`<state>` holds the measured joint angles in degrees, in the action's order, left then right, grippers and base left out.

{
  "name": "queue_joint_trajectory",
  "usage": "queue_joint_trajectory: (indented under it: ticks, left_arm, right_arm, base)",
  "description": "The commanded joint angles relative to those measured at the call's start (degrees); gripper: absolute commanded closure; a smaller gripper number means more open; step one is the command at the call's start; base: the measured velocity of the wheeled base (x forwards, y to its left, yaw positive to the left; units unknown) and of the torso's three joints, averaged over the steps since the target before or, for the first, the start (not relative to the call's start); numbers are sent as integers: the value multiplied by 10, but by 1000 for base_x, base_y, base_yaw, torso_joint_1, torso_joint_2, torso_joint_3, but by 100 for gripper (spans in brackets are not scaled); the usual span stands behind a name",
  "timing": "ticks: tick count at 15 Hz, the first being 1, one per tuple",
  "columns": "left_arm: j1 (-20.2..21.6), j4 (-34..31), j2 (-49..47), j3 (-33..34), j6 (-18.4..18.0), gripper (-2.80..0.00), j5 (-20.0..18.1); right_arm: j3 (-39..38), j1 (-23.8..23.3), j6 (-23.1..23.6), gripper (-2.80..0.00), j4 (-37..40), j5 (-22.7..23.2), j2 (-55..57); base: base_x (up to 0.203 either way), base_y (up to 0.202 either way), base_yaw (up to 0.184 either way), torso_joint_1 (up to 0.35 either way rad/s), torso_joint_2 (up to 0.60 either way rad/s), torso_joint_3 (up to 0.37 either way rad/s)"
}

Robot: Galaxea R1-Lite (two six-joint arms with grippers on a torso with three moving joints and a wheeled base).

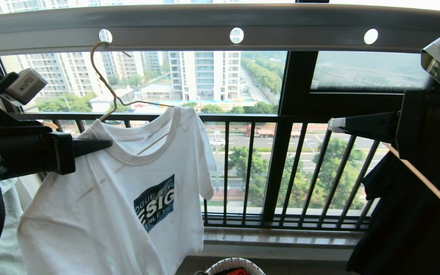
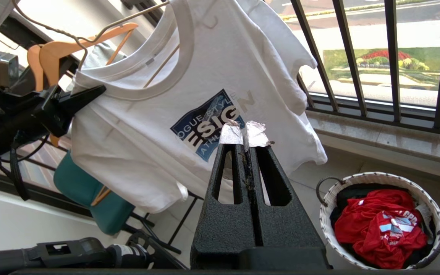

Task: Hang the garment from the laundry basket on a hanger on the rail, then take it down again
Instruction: Hang the clothes rack on the clothesline

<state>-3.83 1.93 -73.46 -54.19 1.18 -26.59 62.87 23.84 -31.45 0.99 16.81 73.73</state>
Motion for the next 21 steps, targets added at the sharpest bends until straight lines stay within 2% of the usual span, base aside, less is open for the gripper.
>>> queue_joint_trajectory:
  ticks: [1, 5, 6, 9, 12, 15, 17, 18, 20, 21]
  left_arm:
    - [0, 0, 2, 2, -3, 0, 10]
    - [0, 0, 3, 0, -7, 0, 12]
    - [0, 0, 6, -3, -7, -280, 12]
    - [0, -6, 18, -10, -7, -280, 12]
    - [-1, -16, 41, -12, -6, -280, 34]
    - [0, -125, 82, -48, -2, -280, 37]
    - [0, -162, 123, -58, 10, -280, 39]
    - [0, -167, 139, -60, 15, -280, 46]
    - [0, -169, 154, -65, 33, -280, 103]
    - [0, -169, 158, -64, 37, -280, 115]
  right_arm:
    - [0, 1, -2, 0, 1, 1, -3]
    - [-1, 1, -2, 0, 1, 1, -3]
    - [-1, 1, -2, 0, 1, 0, -2]
    - [-1, 1, -2, 0, 1, 0, -1]
    - [-1, 0, -2, 0, 1, -1, -1]
    - [-2, 1, -2, 0, 1, -1, 2]
    - [-2, 1, -1, 0, 1, -2, 2]
    - [-2, 1, -1, 0, 1, -2, 2]
    - [-2, 1, -1, 0, 1, -1, 2]
    - [-3, 1, -1, 0, 1, -1, 2]
  base:
    - [0, 0, 0, 0, 0, 0]
    - [0, 0, 0, 0, 0, 0]
    - [0, 0, 0, 0, 0, 0]
    - [0, 0, 0, 0, 0, 0]
    - [0, 0, 0, 0, 0, 0]
    - [0, 0, 0, 0, 0, 0]
    - [0, 0, 0, 0, 0, 0]
    - [0, 0, 0, 0, 0, 0]
    - [0, 0, 0, 0, 0, 0]
    - [0, 0, 0, 0, 0, 0]
